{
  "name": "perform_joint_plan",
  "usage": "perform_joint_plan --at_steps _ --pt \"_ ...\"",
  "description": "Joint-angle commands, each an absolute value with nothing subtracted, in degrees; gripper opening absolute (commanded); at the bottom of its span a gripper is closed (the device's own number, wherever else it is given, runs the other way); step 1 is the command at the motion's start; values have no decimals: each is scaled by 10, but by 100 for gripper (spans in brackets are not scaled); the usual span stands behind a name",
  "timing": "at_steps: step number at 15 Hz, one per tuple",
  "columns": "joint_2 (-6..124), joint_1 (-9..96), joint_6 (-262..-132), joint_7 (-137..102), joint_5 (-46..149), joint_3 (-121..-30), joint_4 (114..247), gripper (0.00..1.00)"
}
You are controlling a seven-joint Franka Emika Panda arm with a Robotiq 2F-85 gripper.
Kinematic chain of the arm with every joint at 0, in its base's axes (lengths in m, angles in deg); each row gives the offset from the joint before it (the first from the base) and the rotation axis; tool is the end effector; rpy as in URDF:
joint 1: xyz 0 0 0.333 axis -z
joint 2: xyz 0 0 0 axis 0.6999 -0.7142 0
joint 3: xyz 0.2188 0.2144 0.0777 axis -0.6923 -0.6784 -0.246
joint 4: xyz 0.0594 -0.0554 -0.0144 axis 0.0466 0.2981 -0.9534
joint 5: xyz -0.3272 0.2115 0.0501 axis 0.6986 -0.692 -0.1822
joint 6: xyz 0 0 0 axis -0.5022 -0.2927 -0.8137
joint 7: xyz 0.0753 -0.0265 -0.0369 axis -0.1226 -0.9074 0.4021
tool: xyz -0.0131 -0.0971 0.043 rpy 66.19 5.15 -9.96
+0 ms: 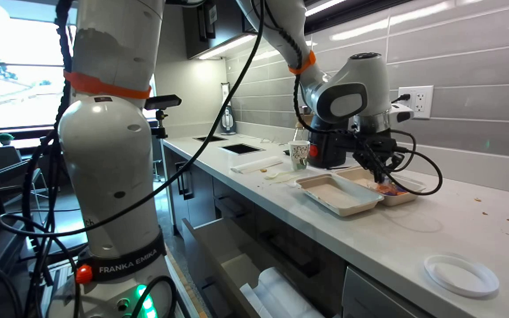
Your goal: Remove one orange object from upper segment of the takeaway pack and put it in the lower segment
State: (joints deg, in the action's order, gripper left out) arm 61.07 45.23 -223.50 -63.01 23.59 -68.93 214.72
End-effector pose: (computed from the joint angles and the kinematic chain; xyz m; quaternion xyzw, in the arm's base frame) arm 0.5660 -0.1342 0.3012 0.9778 0.0738 0.1958 0.0068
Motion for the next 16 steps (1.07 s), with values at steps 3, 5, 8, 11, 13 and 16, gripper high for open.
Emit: perform_joint_plan --at_steps 3,5,8,11,13,16 --pt "671 507 -2167 -528 346 -730 2167 2" --pt "688 520 -2144 -529 349 -737 2166 2" --pt "710 532 -2102 -556 329 -744 2163 2" --pt "729 536 -2073 -571 319 -740 2163 2" --pt "740 537 -2057 -582 310 -738 2162 2" --pt "751 536 -2018 -616 287 -734 2159 2"
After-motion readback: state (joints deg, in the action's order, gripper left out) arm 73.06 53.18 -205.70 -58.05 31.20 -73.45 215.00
